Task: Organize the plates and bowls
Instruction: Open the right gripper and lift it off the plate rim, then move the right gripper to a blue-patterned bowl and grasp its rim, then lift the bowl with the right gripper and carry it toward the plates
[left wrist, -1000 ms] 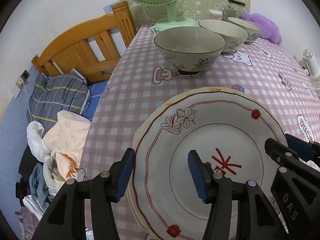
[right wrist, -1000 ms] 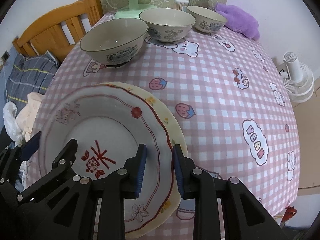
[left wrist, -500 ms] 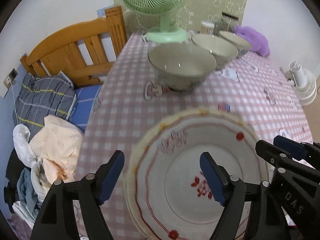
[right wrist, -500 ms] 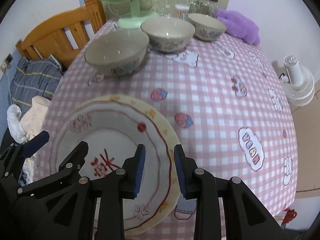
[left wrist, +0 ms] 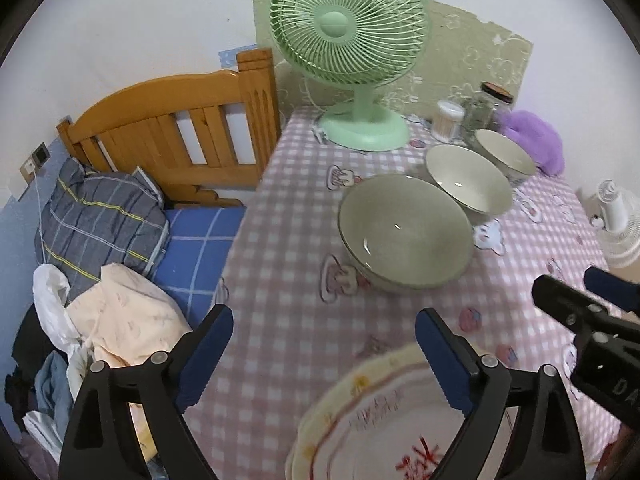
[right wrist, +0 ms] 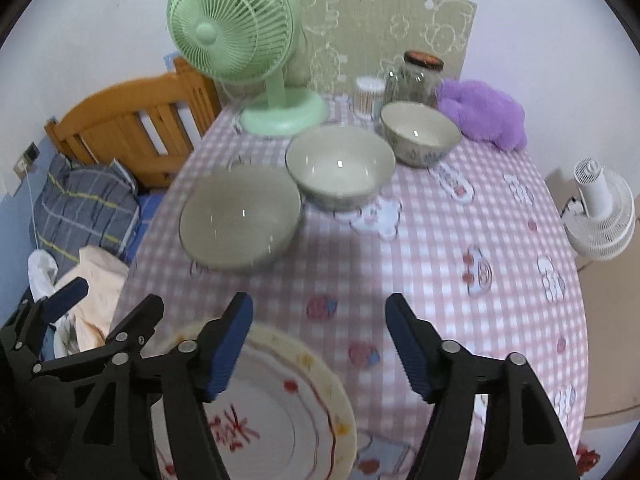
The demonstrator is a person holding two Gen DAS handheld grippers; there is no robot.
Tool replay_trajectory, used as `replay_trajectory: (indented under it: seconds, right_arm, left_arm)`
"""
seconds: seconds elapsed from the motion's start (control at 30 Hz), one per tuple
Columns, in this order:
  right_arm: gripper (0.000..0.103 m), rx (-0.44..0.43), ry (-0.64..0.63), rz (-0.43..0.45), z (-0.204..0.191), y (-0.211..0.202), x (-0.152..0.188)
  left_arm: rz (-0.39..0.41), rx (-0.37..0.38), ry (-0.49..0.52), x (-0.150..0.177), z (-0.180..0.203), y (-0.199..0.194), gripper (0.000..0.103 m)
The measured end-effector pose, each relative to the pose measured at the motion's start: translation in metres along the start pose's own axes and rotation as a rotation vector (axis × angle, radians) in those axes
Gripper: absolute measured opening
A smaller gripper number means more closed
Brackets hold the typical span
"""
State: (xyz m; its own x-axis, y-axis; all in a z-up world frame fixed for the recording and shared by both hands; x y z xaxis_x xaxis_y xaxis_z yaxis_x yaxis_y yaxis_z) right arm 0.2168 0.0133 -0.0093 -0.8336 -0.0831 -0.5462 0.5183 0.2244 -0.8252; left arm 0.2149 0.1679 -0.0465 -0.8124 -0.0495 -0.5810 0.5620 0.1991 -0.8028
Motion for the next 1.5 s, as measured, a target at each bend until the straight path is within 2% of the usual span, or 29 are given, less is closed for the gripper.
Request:
replay_trajectory:
  seconds: [0.23, 0.37, 0.43, 0.63, 0.73, 0.77, 0.8, 1.1, 1.17, 1.27, 1.5]
  right_arm:
    - [0.073, -0.051, 0.011, 0.039, 0.003, 0.026, -0.036]
    - [0.072, -0.060, 0.024, 0.034, 0.006, 0.053, -0.054]
    - [0.068, -0.068, 0.031, 0.024, 0.008, 0.066, -0.059]
    - [0.053, -0.078, 0.047, -0.017, 0.009, 0.099, -0.065]
    - [0.041, -0.082, 0.049, -0.040, 0.009, 0.113, -0.066]
    - [0.035, -0.079, 0.049, -0.048, 0.009, 0.117, -0.066]
    - [0.029, -0.071, 0.047, -0.057, 0.009, 0.120, -0.065]
    - [0.013, -0.072, 0.061, -0.079, 0.011, 0.134, -0.063]
    - [0.013, -0.076, 0.056, -0.078, 0.010, 0.134, -0.063]
    - [0.012, -0.086, 0.051, -0.081, 0.011, 0.134, -0.063]
    - [0.011, -0.096, 0.024, -0.083, 0.008, 0.126, -0.061]
  left_arm:
    - [0.016, -0.029, -0.028, -0.032, 0.010, 0.025, 0.091]
    - [0.005, -0.045, -0.028, -0.042, 0.016, 0.043, 0.085]
    - [-0.005, -0.049, -0.030, -0.046, 0.019, 0.055, 0.082]
    - [-0.040, -0.049, -0.018, -0.049, 0.029, 0.081, 0.064]
    - [-0.058, -0.046, -0.010, -0.048, 0.033, 0.092, 0.050]
    - [-0.065, -0.054, -0.015, -0.048, 0.033, 0.095, 0.040]
    - [-0.069, -0.065, -0.023, -0.048, 0.033, 0.097, 0.036]
    - [-0.093, -0.029, -0.034, -0.047, 0.035, 0.106, 0.027]
    - [-0.095, -0.030, -0.040, -0.047, 0.035, 0.107, 0.027]
    - [-0.089, 0.004, -0.049, -0.047, 0.037, 0.105, 0.017]
    - [-0.099, 0.010, -0.047, -0.044, 0.037, 0.098, 0.017]
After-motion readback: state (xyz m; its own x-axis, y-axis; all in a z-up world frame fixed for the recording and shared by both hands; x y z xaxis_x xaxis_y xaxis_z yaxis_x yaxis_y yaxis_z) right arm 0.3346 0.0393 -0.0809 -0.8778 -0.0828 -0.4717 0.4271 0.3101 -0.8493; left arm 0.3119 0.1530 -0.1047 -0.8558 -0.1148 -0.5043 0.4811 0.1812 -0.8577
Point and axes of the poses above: each gripper's, at about its wrist camera, not at the fingertips, and y roughly the way its jaws point, z to its right, x to its underside, the point moved 2 cm from there along y, roughly the way its jaws point, and after that the axes turned 10 degrees about -x, right-handed, at the moved point
